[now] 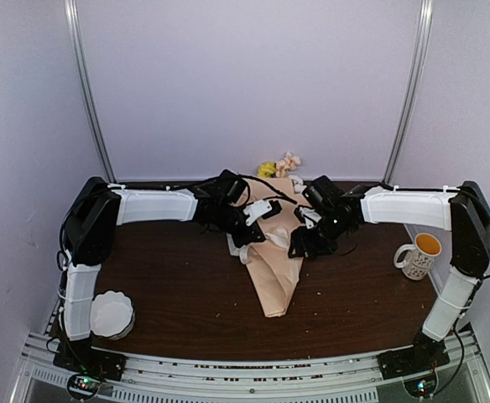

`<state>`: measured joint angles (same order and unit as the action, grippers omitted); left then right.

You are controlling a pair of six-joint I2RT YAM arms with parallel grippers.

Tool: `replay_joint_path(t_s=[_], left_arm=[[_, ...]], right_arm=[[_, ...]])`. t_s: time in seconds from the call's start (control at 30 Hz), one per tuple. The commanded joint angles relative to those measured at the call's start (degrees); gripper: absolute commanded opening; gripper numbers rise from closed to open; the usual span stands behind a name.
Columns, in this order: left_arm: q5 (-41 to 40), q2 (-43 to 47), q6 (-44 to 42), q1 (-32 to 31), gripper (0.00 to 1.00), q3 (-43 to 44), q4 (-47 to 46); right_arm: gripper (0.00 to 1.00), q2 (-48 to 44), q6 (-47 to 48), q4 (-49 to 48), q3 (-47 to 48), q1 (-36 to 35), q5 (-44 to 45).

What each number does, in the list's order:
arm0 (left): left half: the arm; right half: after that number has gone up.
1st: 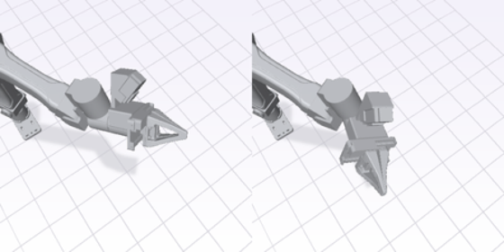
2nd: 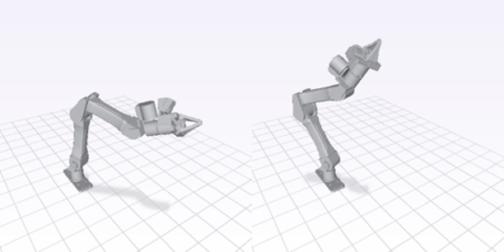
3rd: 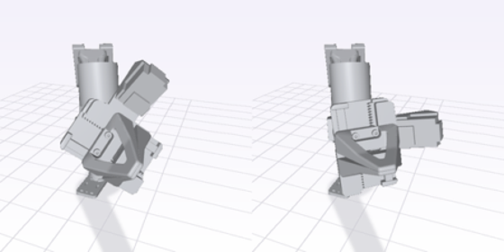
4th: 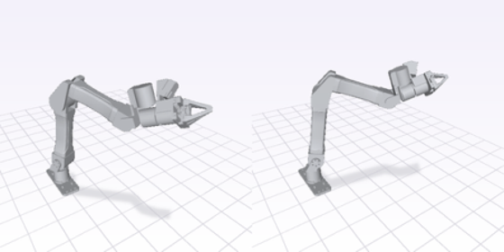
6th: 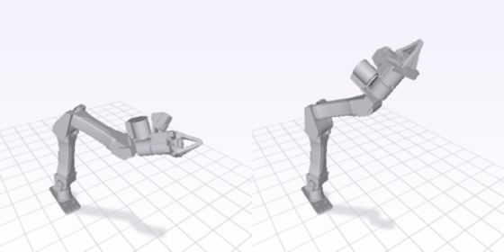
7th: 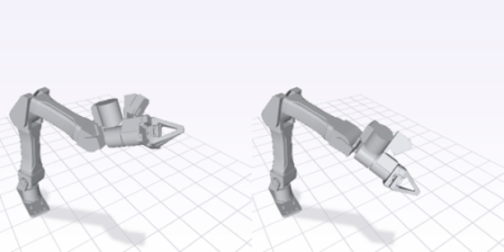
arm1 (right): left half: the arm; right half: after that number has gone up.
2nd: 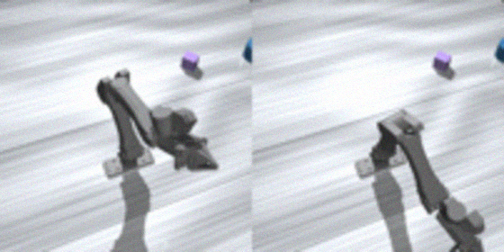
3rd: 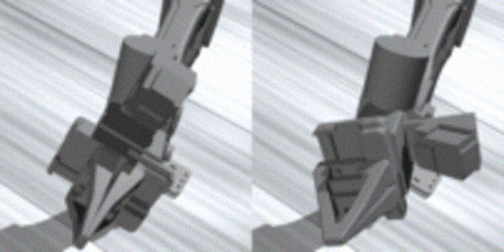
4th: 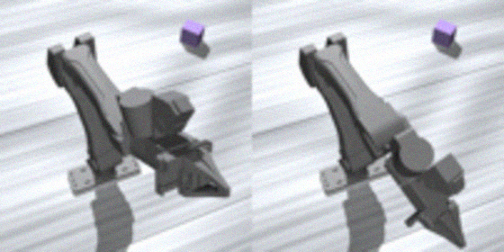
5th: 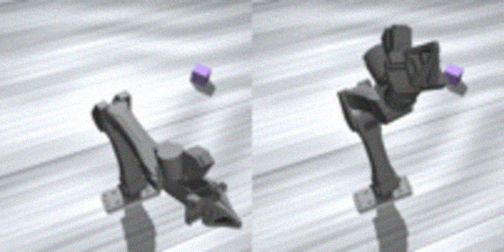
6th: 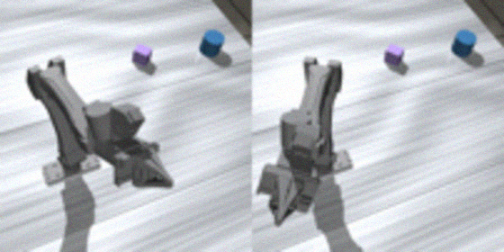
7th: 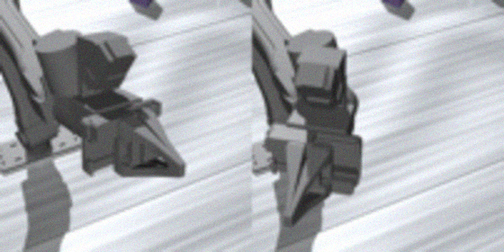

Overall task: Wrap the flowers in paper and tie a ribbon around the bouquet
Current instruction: Cross the ribbon over the folded bouquet.

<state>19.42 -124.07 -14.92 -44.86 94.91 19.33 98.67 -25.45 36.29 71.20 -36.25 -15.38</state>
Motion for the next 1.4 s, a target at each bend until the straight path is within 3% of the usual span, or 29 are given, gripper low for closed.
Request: replay_joint_path(t_s=[0.0, 0.5, 0.73, 0.87, 1.03, 1.1, 1.23, 1.37], left_arm=[[1.32, 0.23, 0.92, 0.74, 0.00, -0.34, -1.94], [1.32, 0.19, 1.34, 1.18, 0.01, -0.78, -1.84], [1.23, 0.23, 1.38, 1.44, 0.01, -0.87, -1.42], [1.32, 0.23, 1.50, 1.62, 0.02, -0.68, -0.91], [1.48, 0.23, 1.74, 1.70, 0.04, -0.05, 0.09], [1.64, 0.43, 1.83, 1.75, 0.13, 0.21, 0.74], [3.41, 2.35, 2.67, 2.03, 0.46, 0.27, 1.31], [4.97, 6.72, 5.18, 2.89, 0.61, -0.84, 1.62]], right_arm=[[0.63, 2.85, -4.69, -8.64, -0.06, -1.52, -0.98], [0.38, 6.14, -6.50, -8.98, -2.20, -2.54, 1.99], [0.11, 5.44, -5.96, -6.74, -1.94, -2.86, 3.47], [0.02, 4.14, -5.34, -5.19, -2.11, -2.82, 4.67], [0.00, 4.13, -4.94, -4.23, -2.16, -2.70, 4.97], [0.00, 3.65, -4.74, -4.04, -2.05, -2.70, 5.40], [0.00, 4.04, -4.03, -4.14, -1.43, -2.69, 4.65], [0.00, 5.48, -4.20, -4.63, -0.71, -2.73, 3.52]])
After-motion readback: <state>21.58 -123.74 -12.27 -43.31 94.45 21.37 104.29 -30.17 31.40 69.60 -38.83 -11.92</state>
